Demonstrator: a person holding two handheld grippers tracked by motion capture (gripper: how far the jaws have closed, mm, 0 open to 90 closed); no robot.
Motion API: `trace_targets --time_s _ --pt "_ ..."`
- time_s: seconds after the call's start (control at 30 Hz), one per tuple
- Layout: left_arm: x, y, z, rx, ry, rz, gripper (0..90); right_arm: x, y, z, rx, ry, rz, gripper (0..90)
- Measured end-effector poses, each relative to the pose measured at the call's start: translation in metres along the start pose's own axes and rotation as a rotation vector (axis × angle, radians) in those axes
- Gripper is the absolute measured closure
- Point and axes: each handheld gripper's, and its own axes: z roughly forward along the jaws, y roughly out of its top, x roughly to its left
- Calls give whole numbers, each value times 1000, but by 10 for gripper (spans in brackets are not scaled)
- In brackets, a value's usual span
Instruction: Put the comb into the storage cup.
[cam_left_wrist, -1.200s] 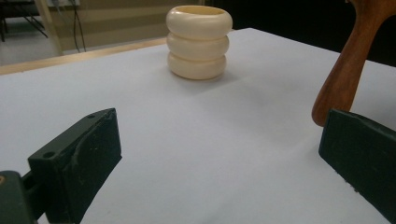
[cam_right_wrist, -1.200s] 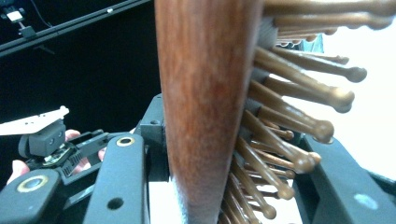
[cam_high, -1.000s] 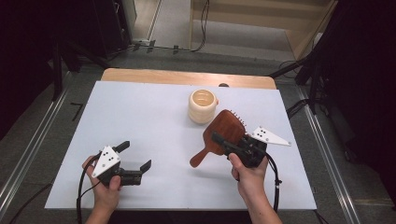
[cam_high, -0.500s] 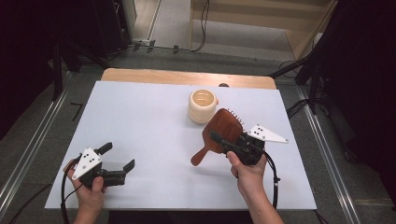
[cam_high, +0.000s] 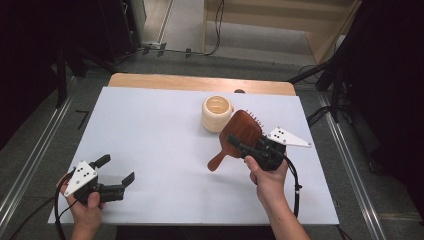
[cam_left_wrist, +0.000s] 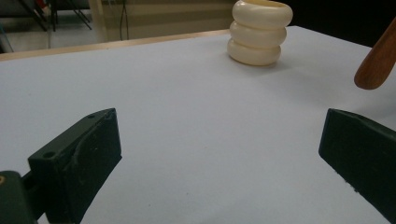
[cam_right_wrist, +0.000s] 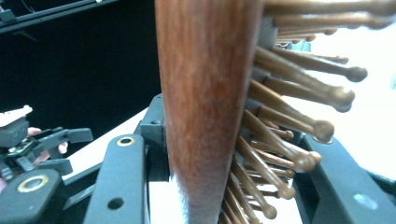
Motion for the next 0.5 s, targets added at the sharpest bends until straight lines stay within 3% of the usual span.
trace_targets --time_s 0.3,0.5 --pt "7 -4 -6 -24 4 -53 0 -7 10 1 -13 -20 -11 518" --pt "4 -6 -2 -13 11 -32 0 -10 16 3 -24 -31 -24 519"
